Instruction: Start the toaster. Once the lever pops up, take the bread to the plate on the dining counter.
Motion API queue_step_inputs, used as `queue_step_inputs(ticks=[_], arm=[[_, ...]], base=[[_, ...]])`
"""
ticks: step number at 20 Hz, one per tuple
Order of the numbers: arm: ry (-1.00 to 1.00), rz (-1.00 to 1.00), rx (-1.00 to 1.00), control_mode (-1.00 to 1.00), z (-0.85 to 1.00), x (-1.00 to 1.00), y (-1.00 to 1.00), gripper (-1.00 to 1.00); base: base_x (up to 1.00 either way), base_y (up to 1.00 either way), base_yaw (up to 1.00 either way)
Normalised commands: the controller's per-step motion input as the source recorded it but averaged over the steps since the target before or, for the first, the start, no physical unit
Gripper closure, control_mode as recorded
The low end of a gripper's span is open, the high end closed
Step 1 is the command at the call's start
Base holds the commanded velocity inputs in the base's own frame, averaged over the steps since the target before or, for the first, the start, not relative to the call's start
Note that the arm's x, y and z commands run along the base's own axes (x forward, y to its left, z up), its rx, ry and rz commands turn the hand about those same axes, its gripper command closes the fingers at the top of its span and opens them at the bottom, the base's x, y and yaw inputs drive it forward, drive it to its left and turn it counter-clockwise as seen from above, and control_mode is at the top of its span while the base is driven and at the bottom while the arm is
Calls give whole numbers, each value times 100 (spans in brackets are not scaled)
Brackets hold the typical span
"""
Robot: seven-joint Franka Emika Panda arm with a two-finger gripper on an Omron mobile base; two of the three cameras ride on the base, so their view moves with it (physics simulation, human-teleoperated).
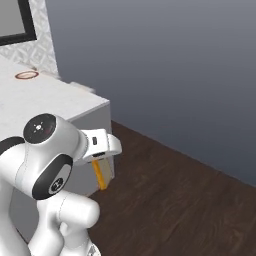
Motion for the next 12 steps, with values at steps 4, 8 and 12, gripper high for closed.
queue_step_inputs(ticks=[4, 8, 12], arm=[[0, 0, 0, 100, 0, 0, 0, 100], [0, 0, 0, 100, 0, 0, 0, 100], [0, 0, 0, 100, 0, 0, 0, 100]], base=[[100, 0, 5], [100, 0, 19], [100, -14, 25]])
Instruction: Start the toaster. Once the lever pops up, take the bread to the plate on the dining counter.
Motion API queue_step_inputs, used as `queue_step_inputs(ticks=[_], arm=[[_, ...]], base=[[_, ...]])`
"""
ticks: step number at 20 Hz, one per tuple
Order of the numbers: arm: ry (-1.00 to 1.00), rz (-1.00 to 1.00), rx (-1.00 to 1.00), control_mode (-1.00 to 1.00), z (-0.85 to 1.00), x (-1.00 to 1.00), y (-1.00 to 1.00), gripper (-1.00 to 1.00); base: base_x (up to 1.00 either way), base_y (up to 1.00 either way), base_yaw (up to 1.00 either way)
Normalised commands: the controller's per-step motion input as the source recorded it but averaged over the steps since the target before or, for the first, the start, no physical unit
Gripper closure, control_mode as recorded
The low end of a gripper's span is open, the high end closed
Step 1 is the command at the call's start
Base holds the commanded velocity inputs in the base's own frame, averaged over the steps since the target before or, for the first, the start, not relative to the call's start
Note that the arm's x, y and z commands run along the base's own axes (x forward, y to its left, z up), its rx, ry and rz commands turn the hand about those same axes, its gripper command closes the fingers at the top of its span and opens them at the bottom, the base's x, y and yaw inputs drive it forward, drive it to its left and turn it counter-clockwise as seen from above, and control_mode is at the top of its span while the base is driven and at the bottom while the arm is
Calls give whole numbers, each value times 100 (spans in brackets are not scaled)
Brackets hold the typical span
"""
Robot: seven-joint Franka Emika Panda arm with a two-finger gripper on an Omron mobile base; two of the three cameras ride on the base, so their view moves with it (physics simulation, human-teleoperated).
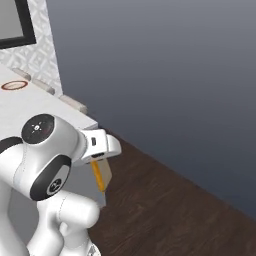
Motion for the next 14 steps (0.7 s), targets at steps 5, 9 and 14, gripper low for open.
queue_step_inputs(ticks=[5, 9, 14], arm=[[0, 0, 0, 100, 0, 0, 0, 100], [0, 0, 0, 100, 0, 0, 0, 100], [0, 0, 0, 100, 0, 0, 0, 100]], base=[[100, -33, 34], [100, -43, 36], [100, -46, 37]])
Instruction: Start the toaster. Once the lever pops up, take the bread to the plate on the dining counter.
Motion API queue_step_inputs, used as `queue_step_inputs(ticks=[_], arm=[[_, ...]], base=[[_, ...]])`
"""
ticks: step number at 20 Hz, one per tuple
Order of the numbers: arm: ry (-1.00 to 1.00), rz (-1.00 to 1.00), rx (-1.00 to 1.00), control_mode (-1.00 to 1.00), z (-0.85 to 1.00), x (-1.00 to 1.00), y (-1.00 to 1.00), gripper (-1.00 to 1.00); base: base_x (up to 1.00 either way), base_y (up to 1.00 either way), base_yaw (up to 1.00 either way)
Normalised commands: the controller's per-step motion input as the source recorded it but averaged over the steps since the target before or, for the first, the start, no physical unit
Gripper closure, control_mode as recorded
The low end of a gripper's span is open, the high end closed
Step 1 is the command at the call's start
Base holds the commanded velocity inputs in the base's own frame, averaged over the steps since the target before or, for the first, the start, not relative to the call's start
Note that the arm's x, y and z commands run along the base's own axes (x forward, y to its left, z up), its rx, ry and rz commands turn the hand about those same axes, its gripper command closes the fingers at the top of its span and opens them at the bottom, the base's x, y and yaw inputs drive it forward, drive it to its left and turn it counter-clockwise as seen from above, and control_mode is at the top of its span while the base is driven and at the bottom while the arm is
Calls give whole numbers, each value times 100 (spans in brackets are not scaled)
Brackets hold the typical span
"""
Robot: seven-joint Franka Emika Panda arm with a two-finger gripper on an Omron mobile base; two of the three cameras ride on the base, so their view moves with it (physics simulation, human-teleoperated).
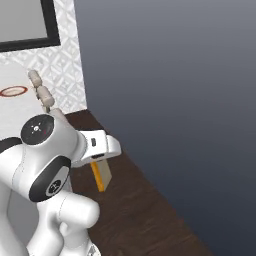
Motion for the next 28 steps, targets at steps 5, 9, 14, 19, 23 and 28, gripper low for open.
queue_step_inputs(ticks=[5, 9, 14, 19, 23, 28], arm=[[0, 0, 0, 100, 0, 0, 0, 100], [0, 0, 0, 100, 0, 0, 0, 100], [0, 0, 0, 100, 0, 0, 0, 100], [0, 0, 0, 100, 0, 0, 0, 100], [0, 0, 0, 100, 0, 0, 0, 100], [0, 0, 0, 100, 0, 0, 0, 100]], base=[[100, -43, 40], [100, -34, 43], [100, -28, 44], [100, -44, 48], [100, -36, 43], [100, -30, 43]])
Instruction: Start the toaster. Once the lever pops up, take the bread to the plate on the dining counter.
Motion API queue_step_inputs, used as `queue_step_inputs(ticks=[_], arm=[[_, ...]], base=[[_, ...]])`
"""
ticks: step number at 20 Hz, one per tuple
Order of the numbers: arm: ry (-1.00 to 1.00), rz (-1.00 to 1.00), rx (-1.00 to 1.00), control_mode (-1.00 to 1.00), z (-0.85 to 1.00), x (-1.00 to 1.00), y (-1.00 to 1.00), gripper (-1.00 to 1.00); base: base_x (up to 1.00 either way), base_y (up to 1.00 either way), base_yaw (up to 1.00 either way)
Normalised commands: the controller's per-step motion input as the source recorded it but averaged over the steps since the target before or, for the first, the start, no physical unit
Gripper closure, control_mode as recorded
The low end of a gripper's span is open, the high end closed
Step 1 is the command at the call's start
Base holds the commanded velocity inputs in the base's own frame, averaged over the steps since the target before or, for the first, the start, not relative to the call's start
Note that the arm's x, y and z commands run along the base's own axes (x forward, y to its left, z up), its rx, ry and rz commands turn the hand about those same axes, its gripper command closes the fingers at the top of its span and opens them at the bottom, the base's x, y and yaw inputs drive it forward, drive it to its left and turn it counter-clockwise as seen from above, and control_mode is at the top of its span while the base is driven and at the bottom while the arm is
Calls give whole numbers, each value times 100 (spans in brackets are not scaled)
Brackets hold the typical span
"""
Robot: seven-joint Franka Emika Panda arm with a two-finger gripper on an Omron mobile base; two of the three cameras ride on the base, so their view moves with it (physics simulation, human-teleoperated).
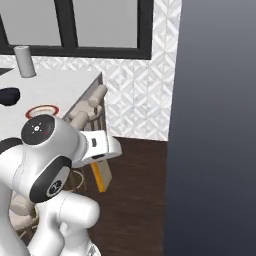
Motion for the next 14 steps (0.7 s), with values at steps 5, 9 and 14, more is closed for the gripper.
queue_step_inputs(ticks=[5, 9, 14], arm=[[0, 0, 0, 100, 0, 0, 0, 100], [0, 0, 0, 100, 0, 0, 0, 100], [0, 0, 0, 100, 0, 0, 0, 100]], base=[[100, -25, 45], [100, -21, 47], [94, -17, 47]])
